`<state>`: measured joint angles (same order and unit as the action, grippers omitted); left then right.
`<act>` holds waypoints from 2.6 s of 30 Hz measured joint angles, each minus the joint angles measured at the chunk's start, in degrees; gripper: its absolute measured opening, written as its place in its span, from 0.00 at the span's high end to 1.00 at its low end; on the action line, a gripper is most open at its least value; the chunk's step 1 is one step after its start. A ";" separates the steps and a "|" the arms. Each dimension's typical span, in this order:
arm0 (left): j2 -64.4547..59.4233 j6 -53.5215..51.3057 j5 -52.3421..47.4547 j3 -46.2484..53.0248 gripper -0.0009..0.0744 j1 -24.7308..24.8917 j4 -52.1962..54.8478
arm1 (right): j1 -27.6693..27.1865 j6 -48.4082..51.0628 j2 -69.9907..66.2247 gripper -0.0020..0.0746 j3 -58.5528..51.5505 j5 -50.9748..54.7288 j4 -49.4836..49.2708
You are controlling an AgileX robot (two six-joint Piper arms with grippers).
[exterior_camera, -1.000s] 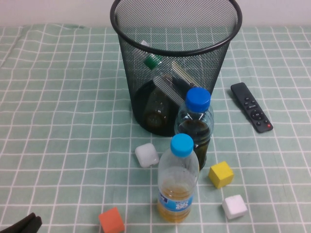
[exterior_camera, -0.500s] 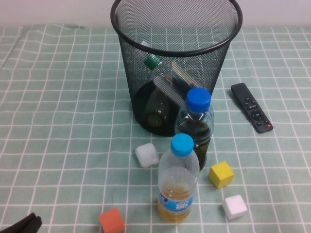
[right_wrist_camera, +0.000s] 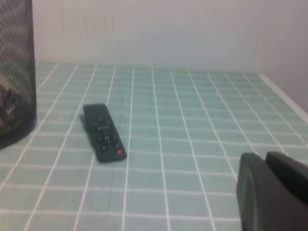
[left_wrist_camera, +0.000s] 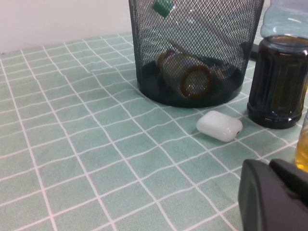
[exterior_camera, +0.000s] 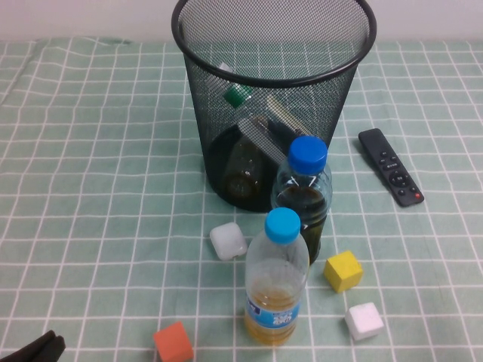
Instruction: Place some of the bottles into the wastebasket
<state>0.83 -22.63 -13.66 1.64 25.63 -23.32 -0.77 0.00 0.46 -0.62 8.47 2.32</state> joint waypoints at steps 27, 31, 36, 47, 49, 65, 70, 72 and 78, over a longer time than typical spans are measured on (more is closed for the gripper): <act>0.00 0.00 0.00 0.00 0.99 0.00 0.00 | -3.93 7.42 0.13 0.98 -0.97 12.66 -6.71; 0.00 0.00 1.46 0.00 0.99 0.00 0.24 | -3.93 7.42 0.19 0.98 -0.97 12.66 -6.71; 0.00 7.08 3.70 0.00 0.99 -5.07 11.33 | -3.93 7.30 0.27 0.98 -0.97 12.66 -6.71; 0.00 19.65 -5.95 0.00 0.99 -22.19 20.98 | -3.93 7.18 0.32 0.98 -0.97 12.66 -6.83; 0.00 20.18 -6.20 0.00 0.99 -22.19 21.55 | -3.93 7.18 0.32 0.98 -0.97 12.66 -6.83; 0.00 20.54 -6.29 0.00 0.99 -22.19 23.32 | -3.93 7.18 0.32 0.98 -0.97 12.66 -6.83; 0.00 20.58 -6.29 0.00 0.99 -22.19 23.32 | -3.93 7.18 0.32 0.98 -0.97 12.66 -6.83; 0.00 20.58 -6.29 0.00 0.99 -22.19 23.32 | -3.93 7.18 0.32 0.98 -0.97 12.66 -6.84; 0.00 20.67 -6.29 0.00 0.99 -22.19 23.32 | -3.93 7.18 0.32 0.98 -0.97 12.66 -6.84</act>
<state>0.83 -1.96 -19.95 1.64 3.44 0.00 -4.70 7.18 0.78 -1.59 21.13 -4.52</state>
